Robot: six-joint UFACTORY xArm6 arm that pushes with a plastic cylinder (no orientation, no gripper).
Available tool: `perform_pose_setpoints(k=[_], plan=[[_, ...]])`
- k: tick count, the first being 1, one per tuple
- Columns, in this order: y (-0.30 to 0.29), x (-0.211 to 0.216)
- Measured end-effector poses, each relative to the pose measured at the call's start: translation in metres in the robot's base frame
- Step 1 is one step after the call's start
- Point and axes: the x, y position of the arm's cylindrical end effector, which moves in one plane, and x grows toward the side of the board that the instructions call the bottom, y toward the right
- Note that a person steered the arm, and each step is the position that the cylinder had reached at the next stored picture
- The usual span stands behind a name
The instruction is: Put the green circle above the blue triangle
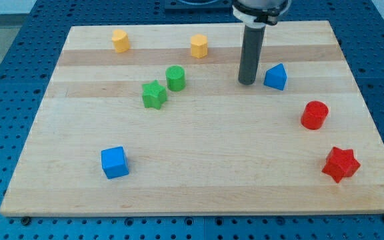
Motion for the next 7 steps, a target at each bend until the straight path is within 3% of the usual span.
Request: perform_pose_setpoints(k=[2,3,4,5,7], plan=[[0.069,0.020],[0.027,0.000],[-0.038,0.039],[-0.111,0.116],[-0.156,0.032]])
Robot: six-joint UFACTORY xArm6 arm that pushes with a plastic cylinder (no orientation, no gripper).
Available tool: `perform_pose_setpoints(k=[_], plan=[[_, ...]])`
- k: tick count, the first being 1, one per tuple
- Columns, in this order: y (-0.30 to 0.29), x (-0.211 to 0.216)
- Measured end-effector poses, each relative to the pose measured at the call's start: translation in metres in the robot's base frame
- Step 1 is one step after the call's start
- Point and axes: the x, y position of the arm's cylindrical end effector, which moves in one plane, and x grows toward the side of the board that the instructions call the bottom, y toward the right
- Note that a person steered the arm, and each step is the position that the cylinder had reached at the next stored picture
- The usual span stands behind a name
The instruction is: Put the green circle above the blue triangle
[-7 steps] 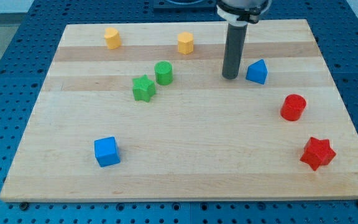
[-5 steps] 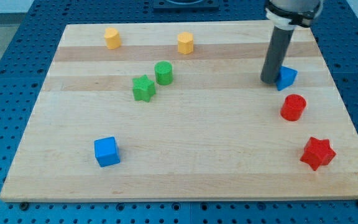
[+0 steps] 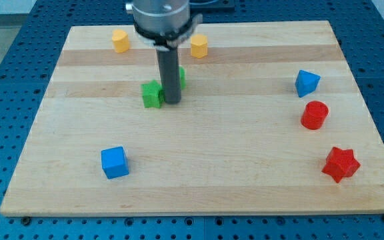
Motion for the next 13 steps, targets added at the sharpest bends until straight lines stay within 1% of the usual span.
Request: perform_pose_setpoints(k=[1,2,3,4,5,6,7,8,9,10,11,12,13], plan=[[-0.021,-0.038],[-0.012,-0.047],[0.029,-0.051],[0.044,-0.069],[0.042,-0.093],[0.072,-0.097],[0.138,-0.088],[0.171,-0.098],[0.164,-0.127],[0.200,-0.112],[0.222,-0.089],[0.172,-0.084],[0.174,-0.048]])
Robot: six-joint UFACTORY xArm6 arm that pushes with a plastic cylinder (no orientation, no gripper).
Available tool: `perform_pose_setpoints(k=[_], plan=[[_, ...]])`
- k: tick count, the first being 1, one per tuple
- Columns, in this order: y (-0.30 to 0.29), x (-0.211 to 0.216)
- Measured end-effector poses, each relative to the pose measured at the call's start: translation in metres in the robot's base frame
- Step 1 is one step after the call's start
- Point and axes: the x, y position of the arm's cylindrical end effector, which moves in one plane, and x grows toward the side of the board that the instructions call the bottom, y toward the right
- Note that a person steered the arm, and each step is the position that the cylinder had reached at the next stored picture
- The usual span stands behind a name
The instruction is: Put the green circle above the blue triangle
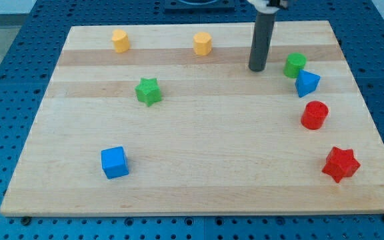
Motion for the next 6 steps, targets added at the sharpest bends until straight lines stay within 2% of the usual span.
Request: perform_pose_setpoints(k=[2,4,5,6], plan=[[0.101,0.007],[0.144,-0.008],[0.202,-0.008],[0.168,-0.045]])
